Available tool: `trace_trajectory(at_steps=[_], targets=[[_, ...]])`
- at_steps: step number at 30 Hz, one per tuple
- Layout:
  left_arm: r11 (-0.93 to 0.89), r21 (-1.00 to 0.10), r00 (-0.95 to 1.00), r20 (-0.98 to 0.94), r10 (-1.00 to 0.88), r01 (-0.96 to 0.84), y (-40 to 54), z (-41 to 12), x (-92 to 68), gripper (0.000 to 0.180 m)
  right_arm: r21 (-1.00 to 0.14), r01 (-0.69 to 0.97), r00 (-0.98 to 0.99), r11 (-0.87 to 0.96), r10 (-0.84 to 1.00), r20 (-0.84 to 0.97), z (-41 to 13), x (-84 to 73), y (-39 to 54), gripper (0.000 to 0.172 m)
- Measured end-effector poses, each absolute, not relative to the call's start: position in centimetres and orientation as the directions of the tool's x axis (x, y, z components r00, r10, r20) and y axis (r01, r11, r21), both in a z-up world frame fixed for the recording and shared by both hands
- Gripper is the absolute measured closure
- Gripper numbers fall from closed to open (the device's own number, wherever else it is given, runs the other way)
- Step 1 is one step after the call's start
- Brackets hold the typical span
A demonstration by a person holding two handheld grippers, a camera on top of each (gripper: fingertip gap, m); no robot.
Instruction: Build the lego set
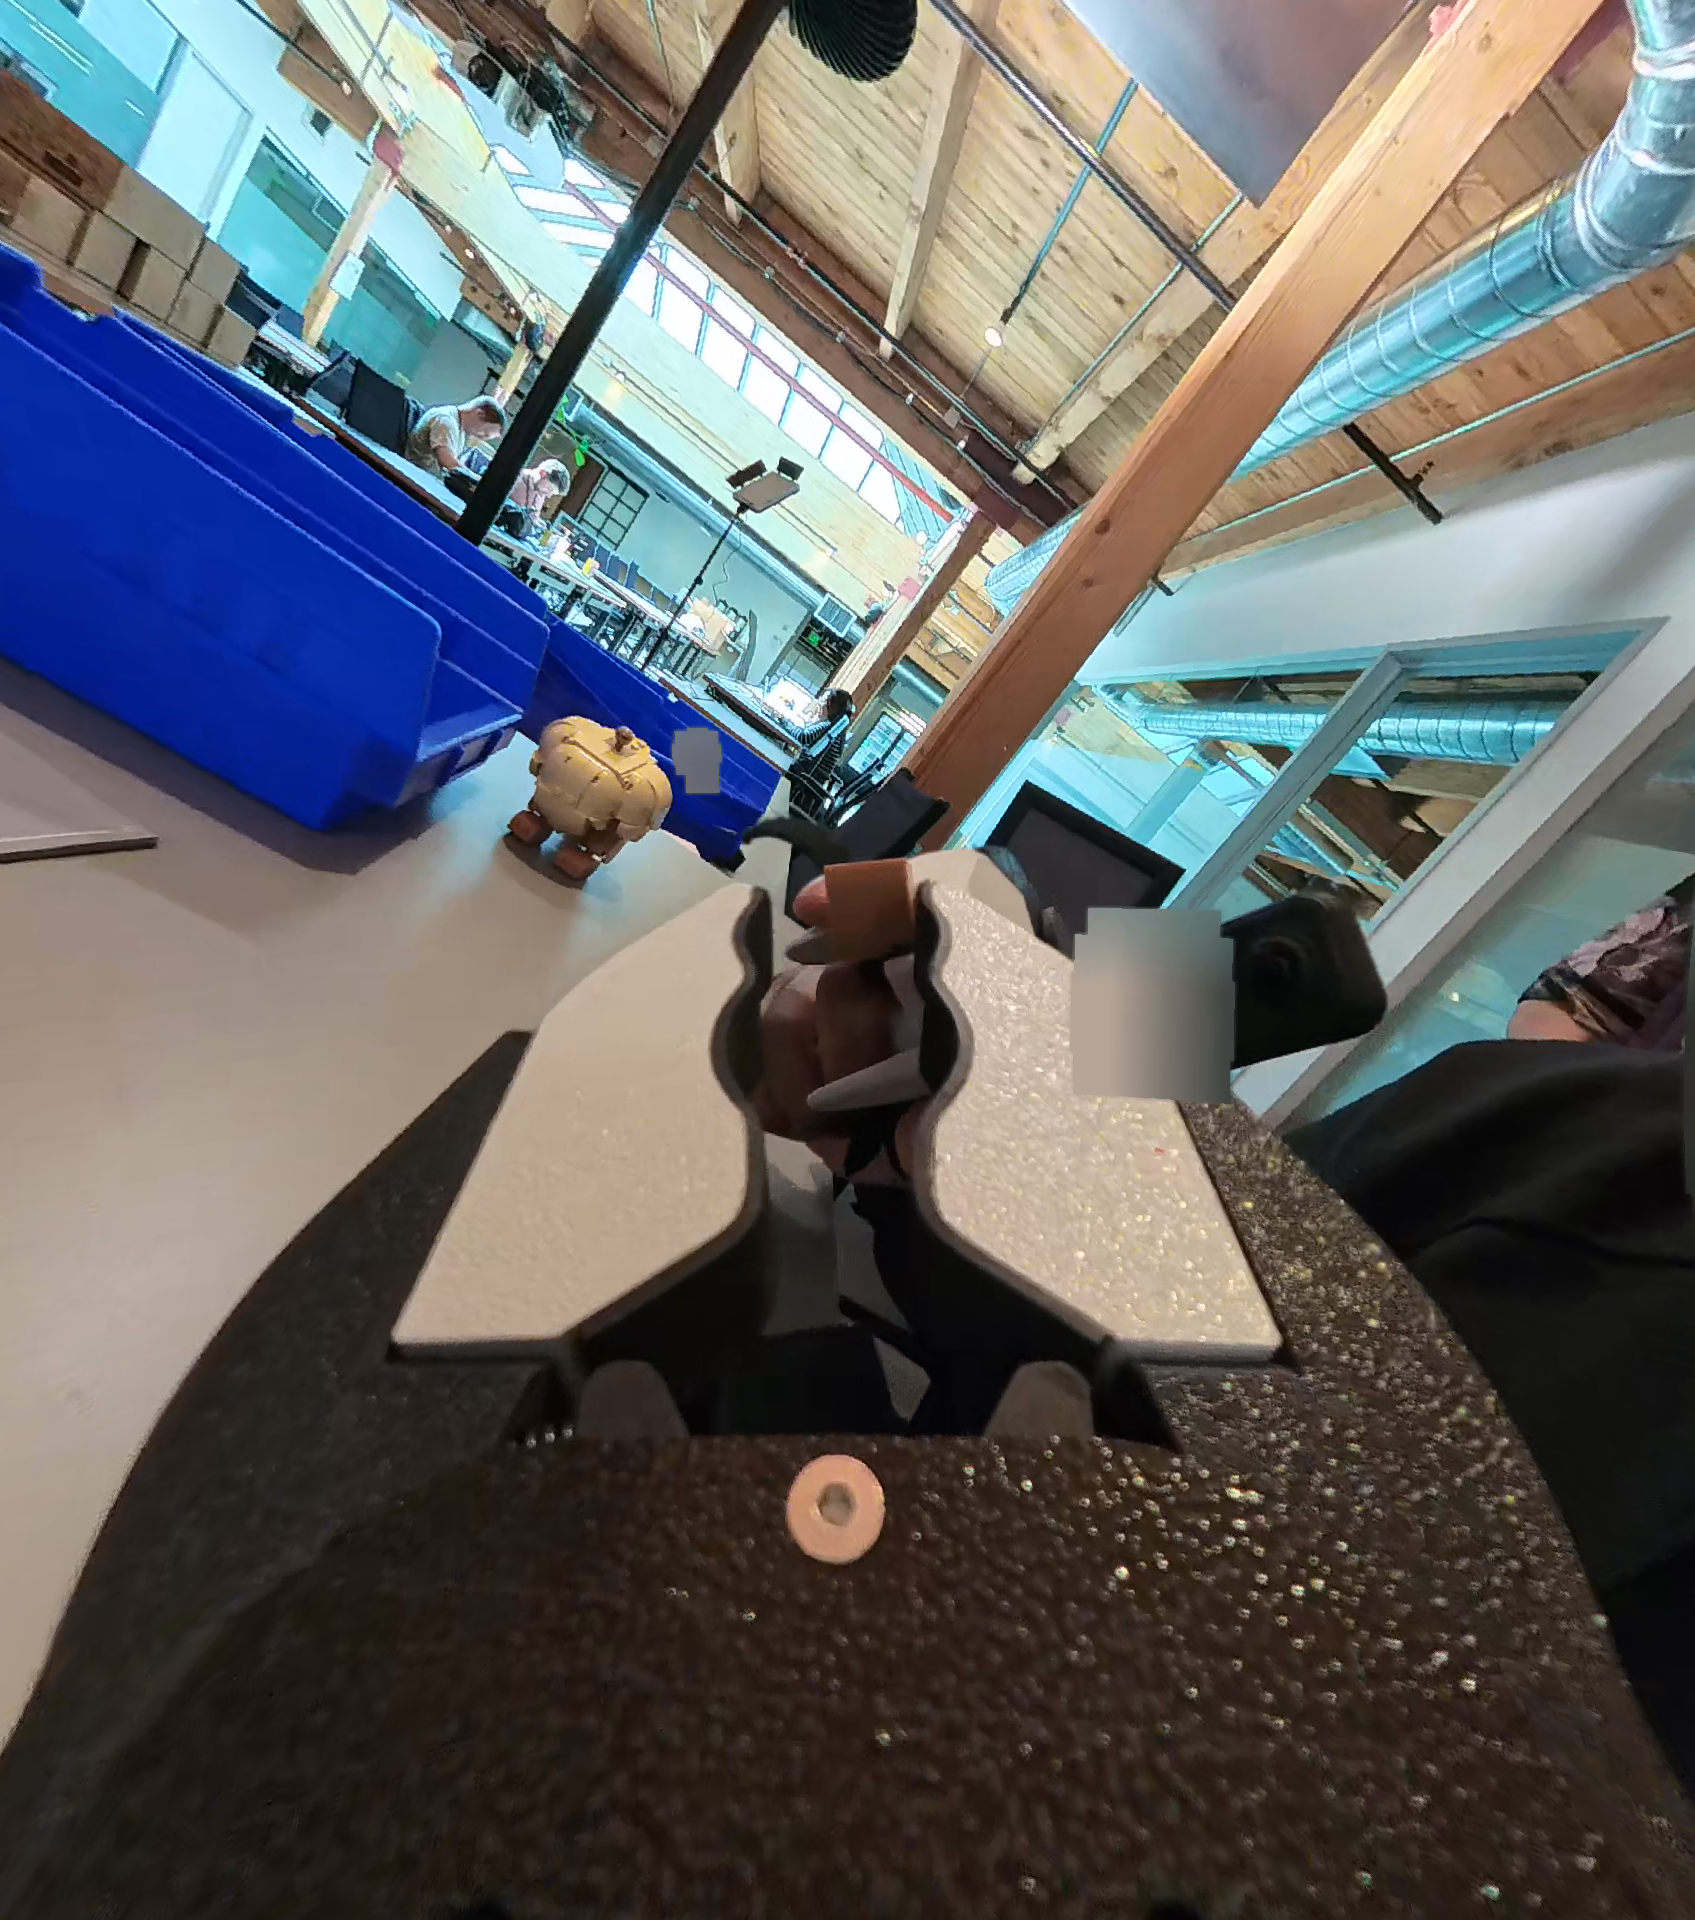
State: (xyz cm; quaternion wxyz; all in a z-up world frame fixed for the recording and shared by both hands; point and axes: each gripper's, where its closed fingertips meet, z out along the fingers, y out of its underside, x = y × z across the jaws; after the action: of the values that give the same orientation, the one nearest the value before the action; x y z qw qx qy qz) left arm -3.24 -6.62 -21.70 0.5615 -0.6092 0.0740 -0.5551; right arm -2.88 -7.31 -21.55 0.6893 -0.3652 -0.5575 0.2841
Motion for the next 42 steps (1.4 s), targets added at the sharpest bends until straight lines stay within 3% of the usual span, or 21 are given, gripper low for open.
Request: trace_trajectory(at_steps=[9,11,15,18,26,37,42], targets=[[-0.401,-0.777,0.326,0.587,-0.741,0.486,-7.0,-22.2,-1.7,0.15,-0.787,-0.005,0.238,0.617,0.765,0.598,-21.4,-3.1,-7.8,0.164],[-0.395,-0.775,0.304,0.579,-0.756,0.493,-7.3,-22.0,-1.7,0.163,-0.789,-0.007,0.227,0.615,0.769,0.598,-21.6,-3.1,-7.9,0.164],[-0.394,-0.782,0.303,0.571,-0.763,0.482,-7.3,-22.2,-1.6,0.165,-0.795,0.013,0.176,0.607,0.781,0.599,-22.3,-2.9,-8.1,0.162],[-0.399,-0.767,0.267,0.576,-0.773,0.502,-7.6,-21.8,-1.9,0.165,-0.825,0.085,0.058,0.559,0.824,0.564,-23.8,-1.8,-7.5,0.148],[-0.441,-0.651,0.02,0.574,-0.818,0.618,-9.0,-19.6,-3.2,0.165,-0.884,0.414,-0.101,0.219,0.976,0.194,-29.9,2.6,-2.0,0.141],[-0.448,-0.644,0.001,0.572,-0.82,0.621,-8.9,-19.8,-3.2,0.165,-0.745,0.585,-0.22,0.32,0.947,0.234,-34.1,2.3,-1.0,0.132],[-0.434,-0.671,0.054,0.576,-0.816,0.601,-8.6,-20.4,-3.2,0.165,-0.728,0.595,-0.241,0.34,0.94,0.242,-34.4,1.2,-1.0,0.141]])
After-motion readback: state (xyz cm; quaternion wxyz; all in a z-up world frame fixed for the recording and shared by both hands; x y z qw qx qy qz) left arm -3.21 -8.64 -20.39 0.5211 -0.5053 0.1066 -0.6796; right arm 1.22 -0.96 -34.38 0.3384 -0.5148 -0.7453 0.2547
